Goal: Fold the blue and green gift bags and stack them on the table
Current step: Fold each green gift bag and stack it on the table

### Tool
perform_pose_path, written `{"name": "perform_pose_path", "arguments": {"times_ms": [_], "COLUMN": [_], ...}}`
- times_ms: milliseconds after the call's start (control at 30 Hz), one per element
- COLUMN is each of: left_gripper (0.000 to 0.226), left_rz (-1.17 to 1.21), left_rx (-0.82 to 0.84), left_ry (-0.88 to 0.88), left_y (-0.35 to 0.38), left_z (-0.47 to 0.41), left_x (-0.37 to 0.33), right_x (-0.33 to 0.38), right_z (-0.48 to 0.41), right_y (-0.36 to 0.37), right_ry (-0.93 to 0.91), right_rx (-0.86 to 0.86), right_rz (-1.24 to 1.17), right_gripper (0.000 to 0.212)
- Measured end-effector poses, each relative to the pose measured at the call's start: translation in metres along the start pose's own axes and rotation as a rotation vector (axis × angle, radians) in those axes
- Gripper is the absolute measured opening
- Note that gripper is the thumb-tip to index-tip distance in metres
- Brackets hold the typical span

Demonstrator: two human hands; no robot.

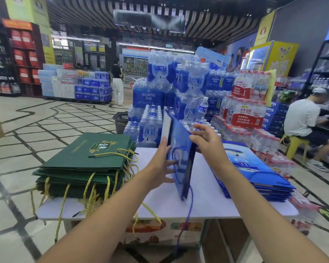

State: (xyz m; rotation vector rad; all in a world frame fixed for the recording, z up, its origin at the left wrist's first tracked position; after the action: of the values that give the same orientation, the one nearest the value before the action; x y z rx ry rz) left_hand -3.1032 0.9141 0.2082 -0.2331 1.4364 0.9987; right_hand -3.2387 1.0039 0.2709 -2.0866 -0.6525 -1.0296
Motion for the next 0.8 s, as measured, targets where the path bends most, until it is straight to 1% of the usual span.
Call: {"name": "perform_pose_path", "arguments": {"times_ms": [67, 100, 133, 167, 233, 267, 300, 333, 400, 433, 467, 500, 533, 567, 600, 633, 667, 733, 767, 800], "left_gripper": [0.095, 0.096, 0.087, 0.07, 0.03, 0.016, 0.008, 0.01, 0.045, 0.059, 0.066, 0.069, 0.068, 0.062, 0.052, 0.042, 0.036, 0.037, 0.04, 0.044], "left_rz": [0.112, 0.149, 0.16, 0.123, -0.066, -0.191, -0.315, -0.426, -0.688, -0.842, -0.993, -1.154, -1.305, -1.41, -1.442, -1.415, -1.402, -1.516, -1.584, -1.648], "left_rx": [0.052, 0.046, 0.021, -0.018, -0.112, -0.17, -0.224, -0.256, -0.298, -0.332, -0.361, -0.371, -0.374, -0.349, -0.278, -0.141, 0.036, 0.341, 0.43, 0.476], "left_ry": [-0.069, -0.081, -0.085, -0.085, -0.058, -0.045, -0.005, 0.047, 0.13, 0.125, 0.112, 0.13, 0.191, 0.312, 0.459, 0.58, 0.625, 0.6, 0.584, 0.574], "left_y": [-0.008, -0.016, -0.02, -0.024, -0.031, -0.035, -0.042, -0.049, -0.067, -0.073, -0.074, -0.072, -0.065, -0.054, -0.04, -0.026, -0.011, 0.018, 0.028, 0.036], "left_z": [-0.006, -0.011, -0.011, -0.013, -0.016, -0.017, -0.021, -0.023, -0.031, -0.033, -0.028, -0.025, -0.017, -0.011, -0.002, 0.003, 0.009, 0.01, 0.008, 0.007], "left_x": [-0.007, -0.008, -0.008, -0.004, 0.005, 0.011, 0.016, 0.019, 0.022, 0.025, 0.028, 0.032, 0.035, 0.038, 0.04, 0.044, 0.049, 0.065, 0.073, 0.079], "right_x": [0.005, 0.0, -0.006, -0.018, -0.047, -0.061, -0.074, -0.086, -0.105, -0.113, -0.118, -0.121, -0.122, -0.122, -0.121, -0.119, -0.117, -0.116, -0.117, -0.119], "right_z": [0.01, 0.015, 0.02, 0.024, 0.029, 0.032, 0.036, 0.038, 0.041, 0.04, 0.037, 0.033, 0.028, 0.024, 0.02, 0.018, 0.017, 0.015, 0.016, 0.015], "right_y": [0.009, 0.014, 0.018, 0.021, 0.025, 0.026, 0.028, 0.03, 0.033, 0.034, 0.034, 0.034, 0.034, 0.032, 0.03, 0.027, 0.024, 0.019, 0.017, 0.017], "right_ry": [-0.073, -0.078, -0.077, -0.071, -0.054, -0.033, -0.01, 0.0, 0.021, 0.038, 0.054, 0.082, 0.13, 0.195, 0.266, 0.342, 0.399, 0.45, 0.46, 0.462], "right_rx": [0.115, 0.174, 0.218, 0.251, 0.32, 0.36, 0.41, 0.452, 0.526, 0.535, 0.523, 0.494, 0.458, 0.427, 0.409, 0.409, 0.419, 0.448, 0.465, 0.474], "right_rz": [-0.012, 0.002, 0.044, 0.132, 0.325, 0.419, 0.496, 0.552, 0.609, 0.604, 0.591, 0.563, 0.501, 0.402, 0.276, 0.161, 0.068, -0.025, -0.037, -0.025], "right_gripper": [0.03, 0.032, 0.035, 0.035, 0.031, 0.034, 0.041, 0.046, 0.048, 0.048, 0.048, 0.048, 0.048, 0.048, 0.048, 0.048, 0.047, 0.043, 0.042, 0.041]}}
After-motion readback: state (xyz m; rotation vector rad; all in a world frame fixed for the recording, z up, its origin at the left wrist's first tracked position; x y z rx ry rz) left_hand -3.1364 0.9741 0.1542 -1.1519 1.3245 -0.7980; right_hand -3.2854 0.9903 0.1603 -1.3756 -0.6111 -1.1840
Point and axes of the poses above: each hand's wrist, its own z-axis away from the middle knuckle, its own y-axis out of the palm, x = y × z, the point moved 2 cm from there along -z, towards the middle knuckle, and after that the axes turned 14 degrees about z, right-handed, at the moved point
